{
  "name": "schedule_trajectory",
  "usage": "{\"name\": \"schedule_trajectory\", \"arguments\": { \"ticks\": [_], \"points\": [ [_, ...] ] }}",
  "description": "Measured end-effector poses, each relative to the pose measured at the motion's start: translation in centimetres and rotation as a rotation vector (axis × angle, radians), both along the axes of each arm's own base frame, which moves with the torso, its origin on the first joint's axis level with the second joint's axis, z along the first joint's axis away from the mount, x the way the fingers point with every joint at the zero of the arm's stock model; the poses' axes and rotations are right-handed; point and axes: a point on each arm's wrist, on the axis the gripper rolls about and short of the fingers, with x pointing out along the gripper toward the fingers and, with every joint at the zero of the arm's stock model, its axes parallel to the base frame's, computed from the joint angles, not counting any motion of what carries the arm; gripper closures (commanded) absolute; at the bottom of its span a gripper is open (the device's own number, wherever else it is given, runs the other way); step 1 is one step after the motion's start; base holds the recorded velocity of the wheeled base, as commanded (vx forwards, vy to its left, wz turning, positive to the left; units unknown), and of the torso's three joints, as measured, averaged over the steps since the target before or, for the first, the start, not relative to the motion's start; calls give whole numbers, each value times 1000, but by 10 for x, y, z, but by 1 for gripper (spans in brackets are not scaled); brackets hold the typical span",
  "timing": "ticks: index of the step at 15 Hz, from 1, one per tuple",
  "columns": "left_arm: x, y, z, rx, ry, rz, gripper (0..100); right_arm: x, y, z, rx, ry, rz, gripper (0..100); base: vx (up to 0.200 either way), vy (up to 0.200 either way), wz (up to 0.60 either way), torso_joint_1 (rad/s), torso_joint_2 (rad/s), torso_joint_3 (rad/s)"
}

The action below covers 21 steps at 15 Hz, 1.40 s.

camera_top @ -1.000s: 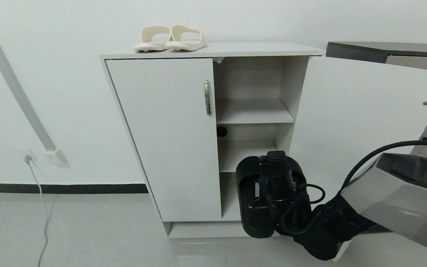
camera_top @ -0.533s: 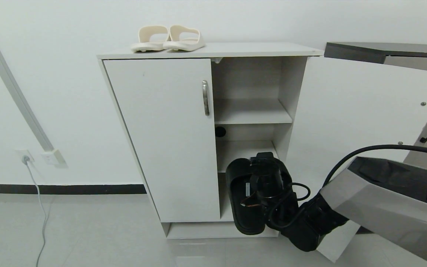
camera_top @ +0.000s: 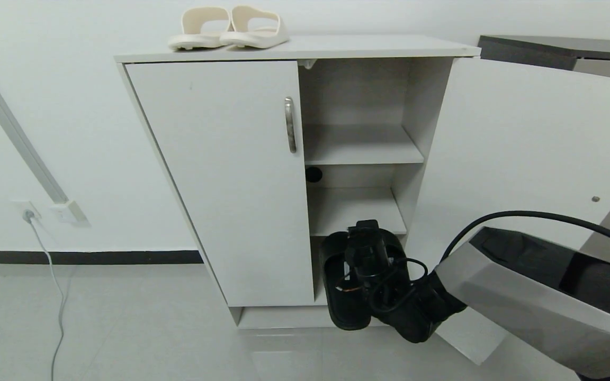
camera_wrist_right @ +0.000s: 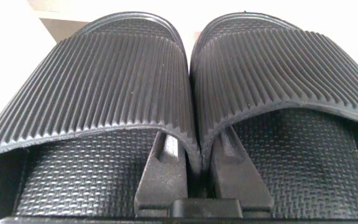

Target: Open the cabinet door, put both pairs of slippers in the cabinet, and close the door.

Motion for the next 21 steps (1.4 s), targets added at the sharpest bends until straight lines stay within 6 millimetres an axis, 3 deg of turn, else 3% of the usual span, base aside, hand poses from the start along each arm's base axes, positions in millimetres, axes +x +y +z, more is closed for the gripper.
{"name": "schedule_trajectory", "arguments": {
  "ticks": [3, 8, 12, 21],
  "points": [
    [0, 0, 0, -1, 0, 0, 100, 7, -1, -2, 17, -17, -15, 100, 0, 0, 0, 7, 5, -193],
    [0, 0, 0, -1, 0, 0, 100, 9, -2, 9, 71, -190, -18, 100, 0, 0, 0, 1, 0, -43],
    [0, 0, 0, -1, 0, 0, 100, 14, -9, 4, 60, -184, -32, 100, 0, 0, 0, 0, 0, 0],
    [0, 0, 0, -1, 0, 0, 100, 17, -12, 3, 56, -180, -37, 100, 200, 0, 0, 4, 3, 2]
  ]
}}
